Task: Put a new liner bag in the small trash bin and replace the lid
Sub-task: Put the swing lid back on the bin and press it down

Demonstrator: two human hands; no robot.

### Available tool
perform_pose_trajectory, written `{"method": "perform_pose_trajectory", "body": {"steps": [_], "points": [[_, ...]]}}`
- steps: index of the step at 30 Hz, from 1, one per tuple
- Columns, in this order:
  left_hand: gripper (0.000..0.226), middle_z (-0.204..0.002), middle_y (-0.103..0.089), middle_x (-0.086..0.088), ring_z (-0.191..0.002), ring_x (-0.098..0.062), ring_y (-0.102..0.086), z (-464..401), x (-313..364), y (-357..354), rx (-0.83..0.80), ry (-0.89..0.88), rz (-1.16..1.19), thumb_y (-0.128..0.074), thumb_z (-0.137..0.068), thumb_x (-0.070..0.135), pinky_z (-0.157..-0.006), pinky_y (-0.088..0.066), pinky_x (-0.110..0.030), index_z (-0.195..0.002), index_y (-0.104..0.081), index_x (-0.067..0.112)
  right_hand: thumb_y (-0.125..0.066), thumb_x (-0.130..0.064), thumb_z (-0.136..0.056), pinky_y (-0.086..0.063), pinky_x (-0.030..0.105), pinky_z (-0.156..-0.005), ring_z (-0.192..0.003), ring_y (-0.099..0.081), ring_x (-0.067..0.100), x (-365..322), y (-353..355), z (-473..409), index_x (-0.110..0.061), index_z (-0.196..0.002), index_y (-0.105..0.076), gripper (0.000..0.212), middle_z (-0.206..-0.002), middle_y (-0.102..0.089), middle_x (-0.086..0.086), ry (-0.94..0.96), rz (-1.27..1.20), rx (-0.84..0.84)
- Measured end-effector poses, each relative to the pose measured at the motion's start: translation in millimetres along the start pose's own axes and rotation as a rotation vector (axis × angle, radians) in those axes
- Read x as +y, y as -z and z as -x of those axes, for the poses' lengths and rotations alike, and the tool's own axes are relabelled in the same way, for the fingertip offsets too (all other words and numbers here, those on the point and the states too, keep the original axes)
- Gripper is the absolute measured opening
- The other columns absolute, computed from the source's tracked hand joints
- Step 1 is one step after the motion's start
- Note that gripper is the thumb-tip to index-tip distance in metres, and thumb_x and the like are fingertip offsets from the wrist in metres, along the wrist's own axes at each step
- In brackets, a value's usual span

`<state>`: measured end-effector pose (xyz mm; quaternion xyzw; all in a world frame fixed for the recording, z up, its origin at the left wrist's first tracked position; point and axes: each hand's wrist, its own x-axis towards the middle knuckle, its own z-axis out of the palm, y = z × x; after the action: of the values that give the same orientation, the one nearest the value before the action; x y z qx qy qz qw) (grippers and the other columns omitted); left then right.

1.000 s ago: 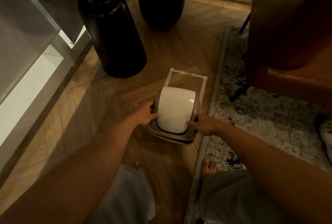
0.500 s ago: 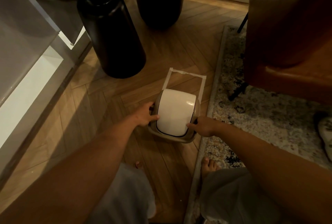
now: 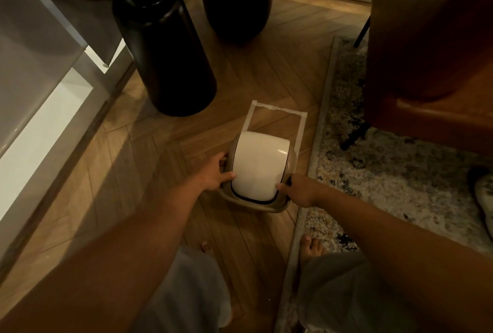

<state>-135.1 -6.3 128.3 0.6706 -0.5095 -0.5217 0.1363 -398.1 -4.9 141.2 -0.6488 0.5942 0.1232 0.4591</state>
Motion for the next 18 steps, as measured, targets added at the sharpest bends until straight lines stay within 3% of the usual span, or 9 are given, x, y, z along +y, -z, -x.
{"method": "perform_pose_trajectory", "body": {"steps": [3, 6, 11, 14, 18], "points": [[0.079, -0.152, -0.039, -0.011, -0.138, -0.027, -0.039, -1.3, 1.6, -5.5, 0.017, -0.002, 0.040, -0.072, -0.085, 0.011, -0.105, -0.037, -0.040, -0.151, -0.029, 0.014, -0.043, -0.040, -0.106, -0.050, 0.034, -0.087, -0.108, -0.063, 0.030, 1.5, 1.4, -1.0, 0.000, -0.127, -0.060, 0.048, -0.119, -0.066, 0.018, -0.014, -0.063, 0.084], [0.078, -0.153, -0.038, -0.011, -0.140, -0.026, -0.036, -2.8, 2.9, -10.0, 0.038, -0.027, 0.026, -0.071, -0.086, 0.010, -0.106, -0.033, -0.034, -0.151, -0.029, 0.012, -0.047, -0.040, -0.105, -0.046, 0.031, -0.081, -0.103, -0.062, 0.025, 4.5, 5.2, -2.3, -0.001, -0.130, -0.059, 0.048, -0.124, -0.065, 0.019, 0.000, -0.093, 0.093], [0.079, -0.154, -0.037, -0.009, -0.141, -0.027, -0.036, -4.9, -1.0, -7.3, 0.037, -0.015, -0.080, -0.071, -0.087, 0.026, -0.109, -0.033, -0.039, -0.152, -0.028, 0.013, -0.050, -0.042, -0.103, -0.045, 0.029, -0.093, -0.125, -0.057, 0.029, 7.1, 1.0, -3.6, -0.006, -0.144, -0.048, 0.055, -0.140, -0.058, 0.016, 0.010, -0.141, 0.074], [0.093, -0.154, -0.037, -0.007, -0.140, -0.027, -0.036, -5.6, -4.1, -4.7, 0.004, 0.005, -0.111, -0.079, -0.078, 0.035, -0.107, -0.033, -0.039, -0.152, -0.026, 0.017, -0.065, -0.034, -0.096, -0.042, 0.036, -0.111, -0.137, -0.048, 0.028, 9.1, 0.1, -2.7, -0.011, -0.152, -0.037, 0.067, -0.150, -0.050, 0.011, 0.111, -0.237, 0.064], [0.108, -0.154, -0.036, -0.008, -0.139, -0.026, -0.036, -5.5, -10.3, -9.1, -0.074, 0.013, -0.134, -0.086, -0.071, 0.028, -0.101, -0.030, -0.028, -0.154, -0.018, 0.017, -0.083, -0.032, -0.081, -0.036, 0.039, -0.116, -0.142, -0.039, 0.028, 15.4, -4.1, -2.6, -0.008, -0.156, -0.017, 0.104, -0.157, -0.037, 0.011, 0.116, -0.191, 0.087]]}}
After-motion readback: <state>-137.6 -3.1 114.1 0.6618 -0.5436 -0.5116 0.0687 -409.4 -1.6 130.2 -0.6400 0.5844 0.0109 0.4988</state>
